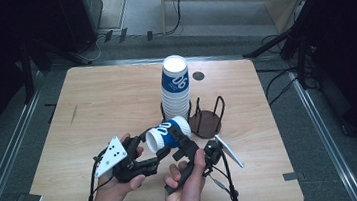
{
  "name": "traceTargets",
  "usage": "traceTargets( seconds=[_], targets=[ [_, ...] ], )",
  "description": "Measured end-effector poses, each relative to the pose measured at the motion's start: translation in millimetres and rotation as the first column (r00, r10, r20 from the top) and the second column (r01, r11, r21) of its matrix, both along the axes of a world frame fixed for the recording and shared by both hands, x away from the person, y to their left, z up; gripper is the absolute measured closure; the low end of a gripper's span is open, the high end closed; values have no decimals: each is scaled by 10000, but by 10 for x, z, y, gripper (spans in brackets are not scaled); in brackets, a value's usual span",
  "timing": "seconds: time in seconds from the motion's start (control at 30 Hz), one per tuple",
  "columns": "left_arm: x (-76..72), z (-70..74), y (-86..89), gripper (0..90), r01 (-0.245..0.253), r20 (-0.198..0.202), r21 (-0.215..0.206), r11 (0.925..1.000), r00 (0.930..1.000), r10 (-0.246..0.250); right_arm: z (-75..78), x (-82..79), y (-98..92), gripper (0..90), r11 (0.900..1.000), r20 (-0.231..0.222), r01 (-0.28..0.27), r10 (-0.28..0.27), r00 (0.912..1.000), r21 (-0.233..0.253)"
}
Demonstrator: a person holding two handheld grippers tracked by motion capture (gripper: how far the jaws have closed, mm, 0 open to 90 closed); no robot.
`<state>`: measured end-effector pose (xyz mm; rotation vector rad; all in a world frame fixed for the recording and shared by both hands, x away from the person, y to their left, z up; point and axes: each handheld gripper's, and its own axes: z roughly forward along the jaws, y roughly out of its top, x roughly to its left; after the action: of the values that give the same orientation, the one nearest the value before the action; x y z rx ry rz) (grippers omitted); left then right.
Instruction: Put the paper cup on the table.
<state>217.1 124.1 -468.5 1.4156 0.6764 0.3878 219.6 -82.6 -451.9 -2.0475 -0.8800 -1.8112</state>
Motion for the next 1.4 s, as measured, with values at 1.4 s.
traceTargets(
  seconds=[1.4],
  targets=[
    [-17,-21,9,280,80,489,296,9995,9988,-94,-127,111,-80,124,9793,-402,-180,267,9988,2017]
  ],
)
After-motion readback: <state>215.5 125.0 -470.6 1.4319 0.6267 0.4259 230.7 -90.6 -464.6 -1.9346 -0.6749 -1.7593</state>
